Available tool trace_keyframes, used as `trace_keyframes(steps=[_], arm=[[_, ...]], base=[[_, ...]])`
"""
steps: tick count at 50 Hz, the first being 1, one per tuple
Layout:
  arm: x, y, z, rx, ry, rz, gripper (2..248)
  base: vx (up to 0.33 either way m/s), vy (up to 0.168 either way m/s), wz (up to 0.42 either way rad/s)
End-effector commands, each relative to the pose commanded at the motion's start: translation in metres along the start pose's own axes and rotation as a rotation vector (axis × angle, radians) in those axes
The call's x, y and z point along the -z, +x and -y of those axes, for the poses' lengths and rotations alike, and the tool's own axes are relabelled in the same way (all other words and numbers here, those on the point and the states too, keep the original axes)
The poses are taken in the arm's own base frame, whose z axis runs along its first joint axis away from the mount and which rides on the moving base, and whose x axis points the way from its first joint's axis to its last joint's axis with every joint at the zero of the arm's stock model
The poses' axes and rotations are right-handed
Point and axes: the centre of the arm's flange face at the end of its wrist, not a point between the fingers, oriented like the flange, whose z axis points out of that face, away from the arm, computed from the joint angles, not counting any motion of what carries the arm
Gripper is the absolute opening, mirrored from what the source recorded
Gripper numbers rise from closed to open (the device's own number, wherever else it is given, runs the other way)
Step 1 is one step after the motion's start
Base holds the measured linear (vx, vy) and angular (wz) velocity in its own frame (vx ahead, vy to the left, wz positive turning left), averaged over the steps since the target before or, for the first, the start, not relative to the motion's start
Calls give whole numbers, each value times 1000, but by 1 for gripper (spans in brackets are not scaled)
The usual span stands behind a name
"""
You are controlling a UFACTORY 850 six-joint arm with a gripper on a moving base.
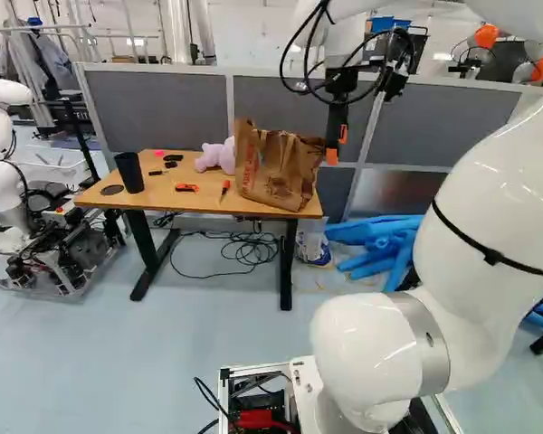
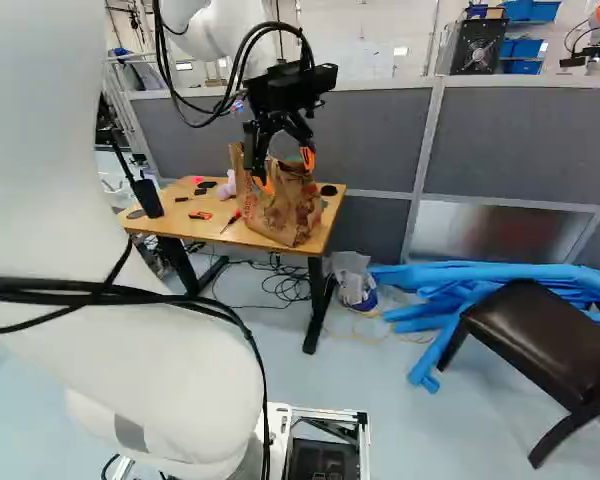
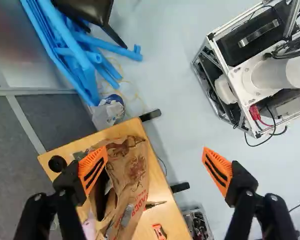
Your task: Pick up the bag on the ground and place it on the table
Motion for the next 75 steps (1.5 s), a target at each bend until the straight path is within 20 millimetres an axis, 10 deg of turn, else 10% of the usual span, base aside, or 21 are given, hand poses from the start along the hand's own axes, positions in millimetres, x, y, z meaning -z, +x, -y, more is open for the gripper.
trace_keyframes(steps=[75], arm=[[-29,-7,-5,171,71,60,247]], base=[[-6,-2,1]])
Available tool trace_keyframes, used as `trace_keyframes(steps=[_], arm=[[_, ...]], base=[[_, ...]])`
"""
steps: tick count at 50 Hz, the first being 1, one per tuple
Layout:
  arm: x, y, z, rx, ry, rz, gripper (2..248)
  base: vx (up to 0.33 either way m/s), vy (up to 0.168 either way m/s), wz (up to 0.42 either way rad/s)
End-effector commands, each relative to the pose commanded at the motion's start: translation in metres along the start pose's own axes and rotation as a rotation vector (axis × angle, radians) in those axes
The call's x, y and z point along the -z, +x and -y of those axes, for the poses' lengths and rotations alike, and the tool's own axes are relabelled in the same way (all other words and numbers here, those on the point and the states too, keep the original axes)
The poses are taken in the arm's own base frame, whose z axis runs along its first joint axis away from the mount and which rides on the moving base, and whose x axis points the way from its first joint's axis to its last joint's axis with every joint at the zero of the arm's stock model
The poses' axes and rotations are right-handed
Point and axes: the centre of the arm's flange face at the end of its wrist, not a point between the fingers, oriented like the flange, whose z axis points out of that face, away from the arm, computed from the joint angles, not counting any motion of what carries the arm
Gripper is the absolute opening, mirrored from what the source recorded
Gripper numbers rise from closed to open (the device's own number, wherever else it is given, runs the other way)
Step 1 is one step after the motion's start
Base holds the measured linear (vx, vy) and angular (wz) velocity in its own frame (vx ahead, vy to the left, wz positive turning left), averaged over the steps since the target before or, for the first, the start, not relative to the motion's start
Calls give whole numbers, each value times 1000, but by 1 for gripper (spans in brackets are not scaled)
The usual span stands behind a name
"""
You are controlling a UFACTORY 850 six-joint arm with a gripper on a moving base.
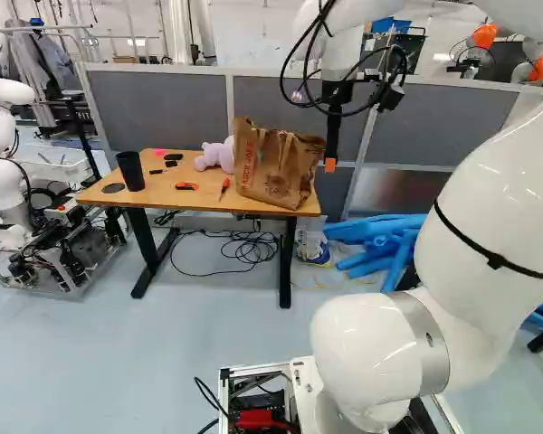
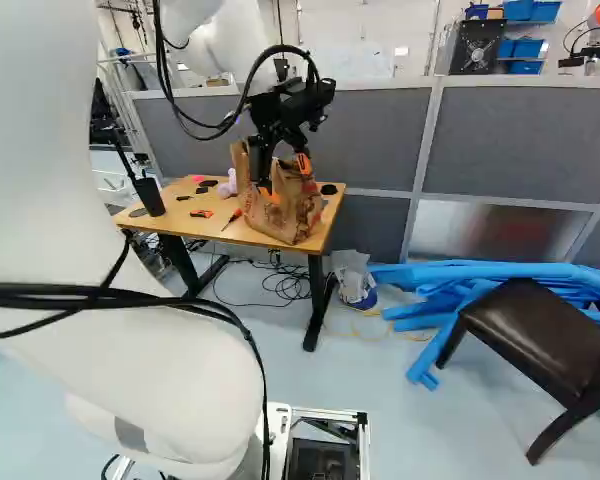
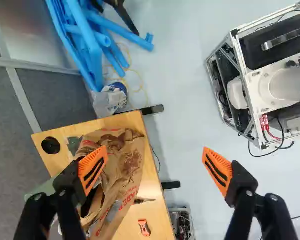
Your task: Pick up the bag on the ground and place it on the table
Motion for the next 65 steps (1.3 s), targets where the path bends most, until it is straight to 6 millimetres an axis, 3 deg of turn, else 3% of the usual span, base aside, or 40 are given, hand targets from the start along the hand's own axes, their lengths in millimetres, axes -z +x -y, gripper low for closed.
trace_keyframes(steps=[31,65], arm=[[-41,-9,-12,246,121,66,247],[-102,-18,-41,623,347,107,247]], base=[[0,0,0],[0,0,0]])
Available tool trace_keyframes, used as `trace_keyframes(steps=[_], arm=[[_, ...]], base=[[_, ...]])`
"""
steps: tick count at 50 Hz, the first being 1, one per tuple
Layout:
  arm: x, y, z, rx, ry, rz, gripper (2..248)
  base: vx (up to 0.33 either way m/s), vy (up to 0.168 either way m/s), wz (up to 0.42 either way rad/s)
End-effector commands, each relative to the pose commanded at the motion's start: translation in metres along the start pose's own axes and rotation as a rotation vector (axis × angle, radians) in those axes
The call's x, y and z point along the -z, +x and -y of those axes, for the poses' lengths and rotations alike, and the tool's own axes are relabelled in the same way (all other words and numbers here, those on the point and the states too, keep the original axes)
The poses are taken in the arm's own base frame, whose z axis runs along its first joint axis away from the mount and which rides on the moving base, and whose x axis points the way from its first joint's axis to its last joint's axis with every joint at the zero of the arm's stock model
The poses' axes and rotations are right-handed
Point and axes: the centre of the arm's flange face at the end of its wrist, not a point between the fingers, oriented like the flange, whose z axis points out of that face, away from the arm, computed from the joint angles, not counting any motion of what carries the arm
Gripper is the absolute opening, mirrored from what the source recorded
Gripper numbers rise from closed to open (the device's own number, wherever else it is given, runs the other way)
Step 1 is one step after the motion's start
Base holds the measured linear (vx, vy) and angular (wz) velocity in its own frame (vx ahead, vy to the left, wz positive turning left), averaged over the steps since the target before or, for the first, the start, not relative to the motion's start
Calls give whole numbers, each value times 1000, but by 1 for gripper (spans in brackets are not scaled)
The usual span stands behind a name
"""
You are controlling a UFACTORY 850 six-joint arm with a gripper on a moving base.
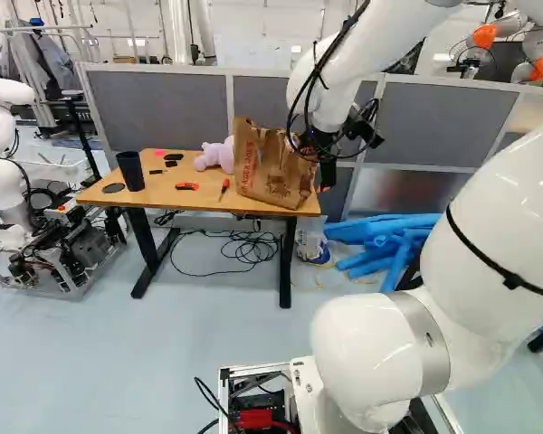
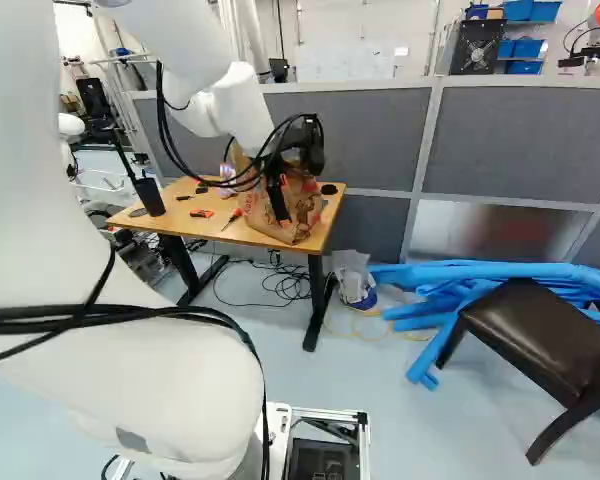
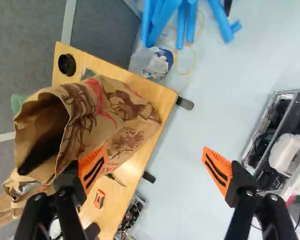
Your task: Pick up the bag on the ground and place it on the table
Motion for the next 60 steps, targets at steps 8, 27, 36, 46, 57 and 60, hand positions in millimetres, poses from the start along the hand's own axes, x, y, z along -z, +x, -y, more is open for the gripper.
trace_keyframes(steps=[8,27,36,46,57,60], arm=[[-12,-7,-12,105,61,-7,247],[-37,-24,-45,354,203,-55,247],[-48,-33,-62,471,267,-94,247],[-57,-41,-80,590,328,-145,247],[-64,-49,-100,709,384,-208,247],[-66,-51,-105,737,397,-224,247]], base=[[0,0,0],[0,0,0],[0,0,0],[0,0,0],[0,0,0],[0,0,0]])
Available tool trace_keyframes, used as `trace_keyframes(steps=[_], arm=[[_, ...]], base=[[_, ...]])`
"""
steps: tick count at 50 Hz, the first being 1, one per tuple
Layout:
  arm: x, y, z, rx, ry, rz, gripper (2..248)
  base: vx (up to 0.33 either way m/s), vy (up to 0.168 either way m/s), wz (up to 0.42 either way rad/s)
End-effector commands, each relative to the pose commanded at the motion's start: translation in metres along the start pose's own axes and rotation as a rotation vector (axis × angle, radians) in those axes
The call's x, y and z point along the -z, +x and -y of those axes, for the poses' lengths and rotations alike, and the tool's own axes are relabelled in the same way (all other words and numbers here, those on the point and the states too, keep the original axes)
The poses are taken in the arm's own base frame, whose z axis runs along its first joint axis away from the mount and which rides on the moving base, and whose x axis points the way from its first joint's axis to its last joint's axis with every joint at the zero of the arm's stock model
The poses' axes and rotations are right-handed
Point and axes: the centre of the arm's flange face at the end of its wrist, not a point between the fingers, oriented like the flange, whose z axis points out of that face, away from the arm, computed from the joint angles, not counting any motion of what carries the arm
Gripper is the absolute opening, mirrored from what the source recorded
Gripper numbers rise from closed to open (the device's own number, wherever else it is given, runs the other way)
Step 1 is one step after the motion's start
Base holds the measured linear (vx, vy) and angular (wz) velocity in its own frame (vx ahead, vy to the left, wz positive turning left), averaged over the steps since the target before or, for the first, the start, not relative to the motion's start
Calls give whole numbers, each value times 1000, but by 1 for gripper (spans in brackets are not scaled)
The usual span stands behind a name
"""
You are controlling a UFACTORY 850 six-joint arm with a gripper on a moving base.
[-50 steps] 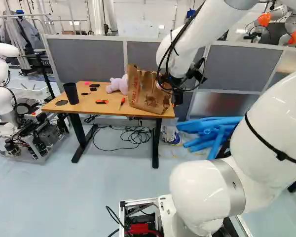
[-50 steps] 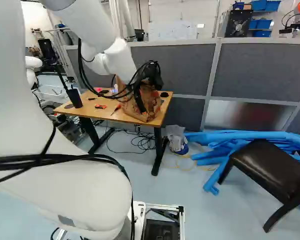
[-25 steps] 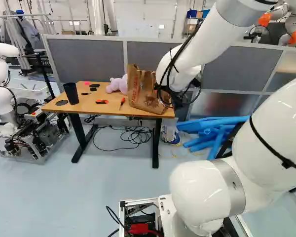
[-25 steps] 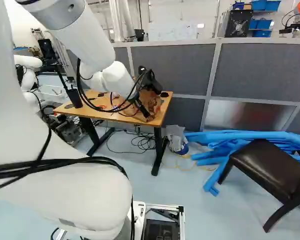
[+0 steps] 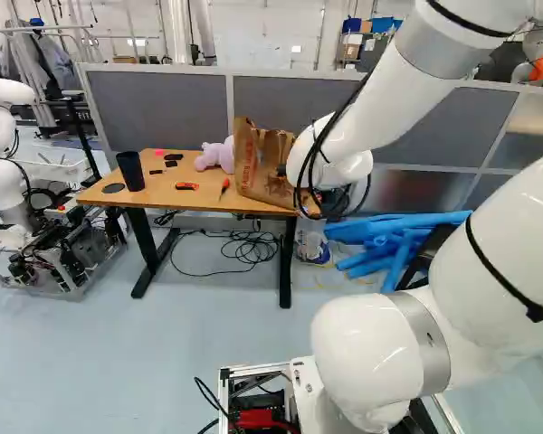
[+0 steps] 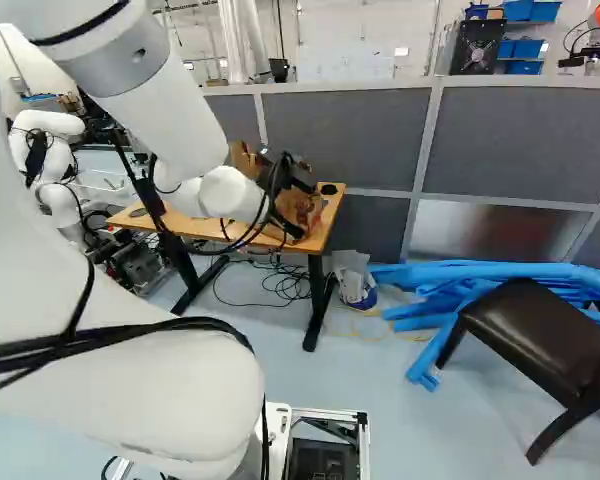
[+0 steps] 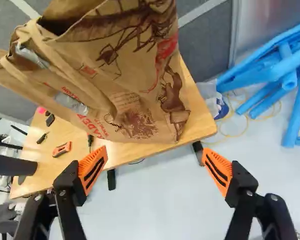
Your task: Pick up the bag on the ground and place it on the table
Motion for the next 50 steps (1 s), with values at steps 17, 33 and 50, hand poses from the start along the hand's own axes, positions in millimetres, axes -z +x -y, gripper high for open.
trace_keyframes(steps=[17,33,50], arm=[[6,-26,-13,161,43,-85,247],[13,-46,-24,286,64,-158,247],[20,-63,-32,388,73,-220,247]], base=[[0,0,0],[0,0,0],[0,0,0]])
